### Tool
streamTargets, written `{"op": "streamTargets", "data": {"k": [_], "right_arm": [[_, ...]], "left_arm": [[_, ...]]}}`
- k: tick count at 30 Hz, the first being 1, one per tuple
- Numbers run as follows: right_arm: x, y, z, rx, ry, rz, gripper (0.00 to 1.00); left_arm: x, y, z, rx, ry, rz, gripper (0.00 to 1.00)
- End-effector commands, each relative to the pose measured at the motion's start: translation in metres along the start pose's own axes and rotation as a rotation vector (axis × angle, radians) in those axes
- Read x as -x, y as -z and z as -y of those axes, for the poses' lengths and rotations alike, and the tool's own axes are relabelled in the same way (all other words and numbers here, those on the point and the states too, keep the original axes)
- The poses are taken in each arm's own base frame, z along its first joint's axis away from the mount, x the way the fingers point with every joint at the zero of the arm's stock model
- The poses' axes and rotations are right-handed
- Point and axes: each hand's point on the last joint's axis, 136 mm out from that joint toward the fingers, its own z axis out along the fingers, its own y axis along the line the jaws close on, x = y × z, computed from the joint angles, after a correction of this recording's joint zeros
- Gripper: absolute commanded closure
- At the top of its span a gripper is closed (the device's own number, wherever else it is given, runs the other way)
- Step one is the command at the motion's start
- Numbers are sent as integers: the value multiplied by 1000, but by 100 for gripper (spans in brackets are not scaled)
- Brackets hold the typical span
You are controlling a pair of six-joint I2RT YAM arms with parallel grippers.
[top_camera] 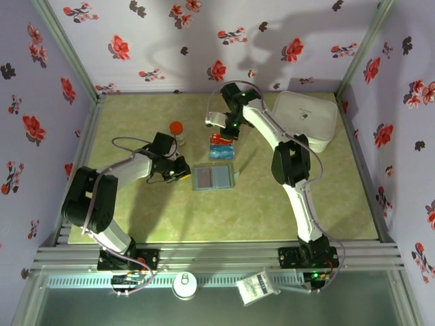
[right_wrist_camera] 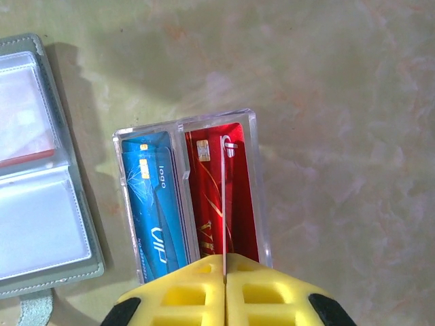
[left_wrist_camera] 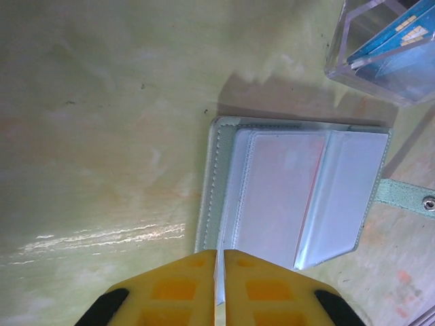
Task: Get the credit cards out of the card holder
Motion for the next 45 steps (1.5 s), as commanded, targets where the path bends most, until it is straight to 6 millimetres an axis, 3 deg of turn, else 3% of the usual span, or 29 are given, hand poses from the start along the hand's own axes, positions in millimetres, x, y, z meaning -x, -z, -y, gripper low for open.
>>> {"op": "streamTargets", "data": {"k": [1, 7, 16, 23, 29, 45], "right_arm": [[1, 0, 4, -1, 24, 9, 89], [3, 5, 10, -36, 12, 8, 77], [15, 23, 15, -96, -94, 58, 77], [25, 28, 17, -158, -301, 145, 79], [34, 28, 2, -194, -453, 201, 81], [36, 5, -70, -75, -1035, 370, 96]], "left_arm": [[6, 2, -2, 12, -16, 7, 89], [6, 1, -2, 10, -17, 2, 89], [5, -2, 2, -16, -15, -5, 89], [7, -7, 8, -49, -12, -9, 90], [5, -11, 9, -54, -27, -29, 90], [-2, -20, 7, -76, -16, -31, 92]]}}
